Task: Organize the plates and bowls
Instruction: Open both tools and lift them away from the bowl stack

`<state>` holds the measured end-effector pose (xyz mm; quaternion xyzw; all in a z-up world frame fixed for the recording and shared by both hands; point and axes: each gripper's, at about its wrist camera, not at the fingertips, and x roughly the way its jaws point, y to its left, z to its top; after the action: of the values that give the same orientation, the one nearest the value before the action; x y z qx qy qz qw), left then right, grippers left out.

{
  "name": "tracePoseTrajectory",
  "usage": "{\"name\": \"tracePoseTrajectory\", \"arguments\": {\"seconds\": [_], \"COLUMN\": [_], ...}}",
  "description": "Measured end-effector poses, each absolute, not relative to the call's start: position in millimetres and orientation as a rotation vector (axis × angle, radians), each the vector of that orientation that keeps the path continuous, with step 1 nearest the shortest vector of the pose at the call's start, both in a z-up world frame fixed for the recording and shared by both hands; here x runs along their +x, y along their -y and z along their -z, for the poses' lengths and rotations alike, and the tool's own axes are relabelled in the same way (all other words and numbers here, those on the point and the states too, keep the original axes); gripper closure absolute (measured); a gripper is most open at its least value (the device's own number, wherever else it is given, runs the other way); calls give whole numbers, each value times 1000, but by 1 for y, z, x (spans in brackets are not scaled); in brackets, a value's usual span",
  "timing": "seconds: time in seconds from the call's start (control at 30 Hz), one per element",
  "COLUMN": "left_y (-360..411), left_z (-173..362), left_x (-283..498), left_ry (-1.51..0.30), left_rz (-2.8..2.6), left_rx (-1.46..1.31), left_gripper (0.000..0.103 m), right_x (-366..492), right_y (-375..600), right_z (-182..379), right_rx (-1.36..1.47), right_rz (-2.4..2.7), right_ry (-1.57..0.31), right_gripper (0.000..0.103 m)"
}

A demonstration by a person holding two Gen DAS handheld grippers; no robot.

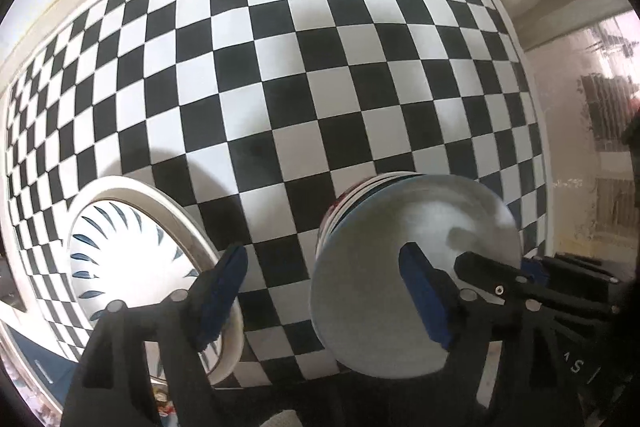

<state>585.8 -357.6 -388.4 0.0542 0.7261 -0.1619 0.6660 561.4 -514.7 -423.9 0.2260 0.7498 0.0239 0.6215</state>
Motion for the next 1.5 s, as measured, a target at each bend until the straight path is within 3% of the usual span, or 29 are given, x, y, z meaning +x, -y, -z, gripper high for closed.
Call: {"name": "tracePoseTrajectory", "arguments": {"seconds": [0.47, 0.5, 0.53, 0.63, 0.8, 1.0, 1.17, 1.5], "left_y": [353, 353, 353, 350, 344, 339, 338, 328], "left_z": [375, 372, 370, 363, 350, 306, 256, 188], "left_x": [581, 580, 579, 576, 568, 556, 542, 514], "left_ry": [-1589, -1577, -1569, -1538, -1500, -1414, -1316, -1258], "left_rz": [356, 347, 343, 314, 274, 239, 245, 251], "left_rx": [91, 97, 102, 111, 101, 90, 118, 102], "left_gripper": [25, 25, 25, 25, 25, 25, 25, 25], "right_x": [546, 545, 544, 544, 544, 536, 521, 485], "right_y": [528, 528, 528, 528, 529, 532, 529, 520], "right_z": [408, 407, 406, 401, 388, 336, 277, 174], "right_rx": [452, 444, 430, 345, 276, 216, 192, 174], "right_rz": [-25, -26, -26, 4, 15, 21, 27, 31], "right_ry": [-1694, -1688, -1685, -1655, -1622, -1525, -1415, -1288], "right_gripper": [81, 74, 60, 38, 27, 26, 15, 15]}}
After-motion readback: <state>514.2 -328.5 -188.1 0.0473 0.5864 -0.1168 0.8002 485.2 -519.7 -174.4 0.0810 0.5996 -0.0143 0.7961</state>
